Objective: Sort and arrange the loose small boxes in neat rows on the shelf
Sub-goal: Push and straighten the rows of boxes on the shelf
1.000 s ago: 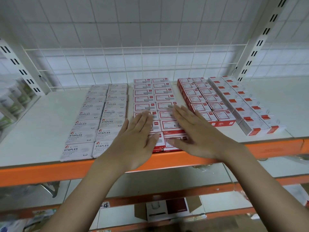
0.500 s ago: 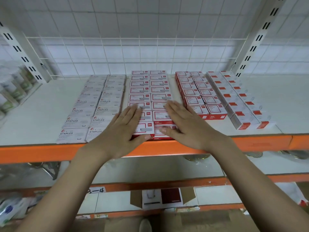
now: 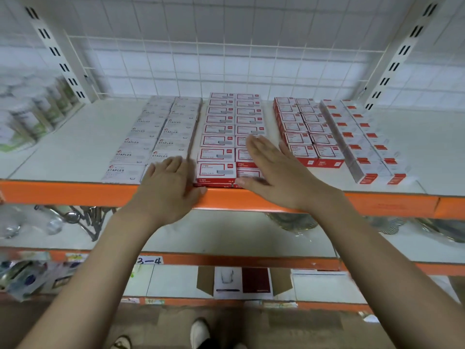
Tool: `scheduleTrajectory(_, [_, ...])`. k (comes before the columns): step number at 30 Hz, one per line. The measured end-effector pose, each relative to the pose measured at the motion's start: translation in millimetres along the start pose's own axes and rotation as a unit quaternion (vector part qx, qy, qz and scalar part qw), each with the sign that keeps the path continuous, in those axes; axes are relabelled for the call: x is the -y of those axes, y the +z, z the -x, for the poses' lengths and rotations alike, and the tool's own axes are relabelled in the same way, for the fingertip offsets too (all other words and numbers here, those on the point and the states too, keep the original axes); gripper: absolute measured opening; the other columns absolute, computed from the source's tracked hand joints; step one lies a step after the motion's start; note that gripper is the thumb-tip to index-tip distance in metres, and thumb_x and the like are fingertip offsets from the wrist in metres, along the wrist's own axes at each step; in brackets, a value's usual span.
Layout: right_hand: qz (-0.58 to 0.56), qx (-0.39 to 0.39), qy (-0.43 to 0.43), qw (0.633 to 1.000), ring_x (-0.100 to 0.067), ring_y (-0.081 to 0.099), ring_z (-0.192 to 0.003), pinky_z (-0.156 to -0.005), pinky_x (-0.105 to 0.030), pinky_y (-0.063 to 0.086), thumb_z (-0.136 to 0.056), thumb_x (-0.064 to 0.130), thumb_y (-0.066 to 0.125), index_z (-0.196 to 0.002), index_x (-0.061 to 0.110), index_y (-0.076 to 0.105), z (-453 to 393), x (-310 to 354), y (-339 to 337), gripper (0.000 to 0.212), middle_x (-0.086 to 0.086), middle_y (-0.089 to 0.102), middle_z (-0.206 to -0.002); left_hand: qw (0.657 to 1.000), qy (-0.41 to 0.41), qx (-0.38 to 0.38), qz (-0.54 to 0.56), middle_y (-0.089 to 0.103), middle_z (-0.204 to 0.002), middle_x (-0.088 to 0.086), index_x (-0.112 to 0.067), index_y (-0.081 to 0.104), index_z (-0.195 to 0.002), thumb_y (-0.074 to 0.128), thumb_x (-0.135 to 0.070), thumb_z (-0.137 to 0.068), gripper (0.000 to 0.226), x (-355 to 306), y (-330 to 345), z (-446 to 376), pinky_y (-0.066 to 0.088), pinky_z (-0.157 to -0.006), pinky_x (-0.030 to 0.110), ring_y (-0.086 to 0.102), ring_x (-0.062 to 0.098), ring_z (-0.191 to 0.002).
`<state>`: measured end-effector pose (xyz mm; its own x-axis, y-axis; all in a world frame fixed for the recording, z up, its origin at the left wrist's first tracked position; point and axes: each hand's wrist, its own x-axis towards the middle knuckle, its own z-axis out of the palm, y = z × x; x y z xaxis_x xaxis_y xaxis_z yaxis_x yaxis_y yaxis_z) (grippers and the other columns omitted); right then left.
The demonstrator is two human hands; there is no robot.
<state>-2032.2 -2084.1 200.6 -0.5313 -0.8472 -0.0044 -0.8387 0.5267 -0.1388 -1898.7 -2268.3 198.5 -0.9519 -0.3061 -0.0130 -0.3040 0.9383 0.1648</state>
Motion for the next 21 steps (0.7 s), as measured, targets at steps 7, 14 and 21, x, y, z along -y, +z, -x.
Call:
scheduleTrajectory(7, [0.013,0.014,-0.011,1.0,-0.007,-0.014,-0.142,-0.111,-0.028,-0.014,-0.094,0.058,0.019,-0.148,0.018,-0.008,-11.2,18.7,1.7,0.073,0.003,-0.011,-0.156,0.996,-0.003,0.051,-0.077,-0.004,-0.157,-0.003,-0.016,-0.002,-0.149,0.018,-0.07,-0.084,0.086,7.3,-1.4,0.3,-0.011,-0.115,0.04,-0.011,0.012,-0.143])
scheduleTrajectory(14, [0.003,0.042,0.015,0.999,-0.006,-0.015,-0.141,-0.115,-0.032,-0.012,-0.094,0.055,0.013,-0.149,0.018,-0.006,-21.0,28.5,9.4,0.069,0.005,-0.01,-0.156,0.989,0.053,0.083,-0.106,-0.014,-0.156,-0.004,-0.021,-0.01,-0.148,-0.005,-0.09,-0.06,0.112,15.7,0.8,-9.3,-0.016,-0.113,0.044,-0.02,0.009,-0.14])
scheduleTrajectory(21, [0.007,0.052,0.028,0.998,-0.004,-0.017,-0.14,-0.115,-0.032,-0.013,-0.095,0.054,0.013,-0.148,0.021,-0.008,-22.5,30.7,10.5,0.066,0.008,-0.012,-0.156,0.989,0.088,0.043,-0.11,-0.015,-0.155,-0.003,-0.019,-0.017,-0.146,-0.006,-0.088,-0.059,0.111,17.5,9.0,-11.0,-0.018,-0.112,0.045,-0.02,0.011,-0.14])
